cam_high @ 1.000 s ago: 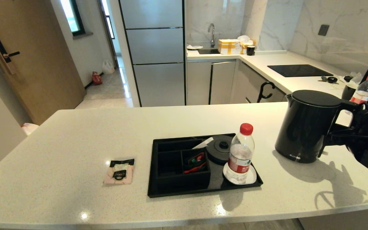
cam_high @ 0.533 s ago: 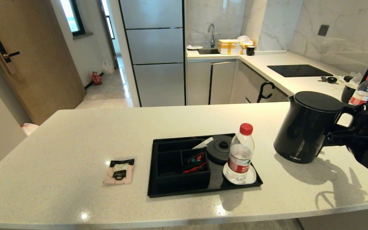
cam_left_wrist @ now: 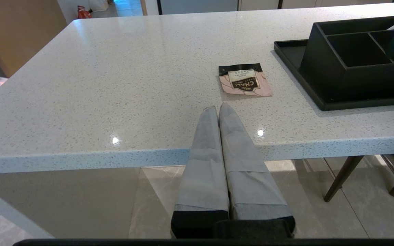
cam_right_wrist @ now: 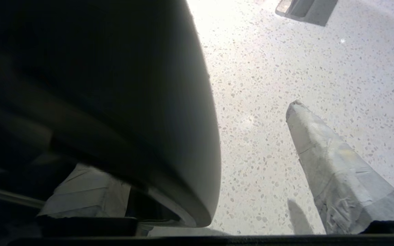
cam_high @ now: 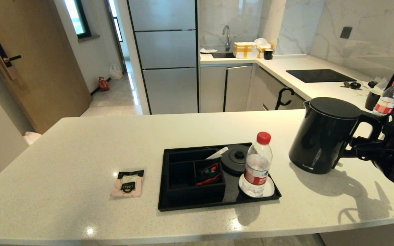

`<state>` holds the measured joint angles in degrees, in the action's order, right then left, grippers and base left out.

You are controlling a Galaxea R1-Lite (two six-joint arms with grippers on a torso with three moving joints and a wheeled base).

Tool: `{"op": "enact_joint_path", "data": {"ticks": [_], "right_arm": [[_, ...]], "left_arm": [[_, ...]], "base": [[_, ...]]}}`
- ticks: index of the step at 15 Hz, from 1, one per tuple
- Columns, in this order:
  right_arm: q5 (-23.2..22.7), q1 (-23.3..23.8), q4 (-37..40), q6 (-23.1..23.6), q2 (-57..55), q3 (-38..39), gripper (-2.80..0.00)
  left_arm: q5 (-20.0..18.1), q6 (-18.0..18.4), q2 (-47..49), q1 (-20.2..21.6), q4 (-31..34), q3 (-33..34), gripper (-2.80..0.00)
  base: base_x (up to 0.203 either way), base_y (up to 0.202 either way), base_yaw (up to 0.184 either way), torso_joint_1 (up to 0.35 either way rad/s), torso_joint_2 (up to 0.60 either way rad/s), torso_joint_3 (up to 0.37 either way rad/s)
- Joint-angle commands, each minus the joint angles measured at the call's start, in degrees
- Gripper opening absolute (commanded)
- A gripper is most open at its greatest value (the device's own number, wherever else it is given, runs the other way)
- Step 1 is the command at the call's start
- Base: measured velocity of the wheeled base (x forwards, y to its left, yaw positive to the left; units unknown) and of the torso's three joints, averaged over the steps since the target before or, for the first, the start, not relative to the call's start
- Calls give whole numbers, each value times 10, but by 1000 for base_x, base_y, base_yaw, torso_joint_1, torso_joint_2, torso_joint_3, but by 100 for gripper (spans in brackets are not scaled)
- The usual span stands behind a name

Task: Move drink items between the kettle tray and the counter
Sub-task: Place it on the right

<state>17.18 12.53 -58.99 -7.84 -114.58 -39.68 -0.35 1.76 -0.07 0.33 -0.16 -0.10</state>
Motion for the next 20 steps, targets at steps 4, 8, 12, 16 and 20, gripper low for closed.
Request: {"op": "enact_joint_path", "data": {"ticks": [4,8,12,16,20], "right_arm": [[0,0,-3,-2,5,7,0],[-4,-2,-3,-3,14,25,0],[-4,-14,-7,-3,25,45,0],[0,-39,-115,4,7,87,0],[1,-51,-126,4,12,100,0]], "left_arm": [[0,0,1,0,0,0,-280],[0,0,1,0,0,0,-280],[0,0,1,0,0,0,-280],[0,0,1,0,0,0,-280],[0,0,1,0,0,0,-280]], "base": [[0,0,0,0,0,0],[0,0,0,0,0,0],[0,0,0,0,0,0],[0,0,0,0,0,0],[0,0,0,0,0,0]]}}
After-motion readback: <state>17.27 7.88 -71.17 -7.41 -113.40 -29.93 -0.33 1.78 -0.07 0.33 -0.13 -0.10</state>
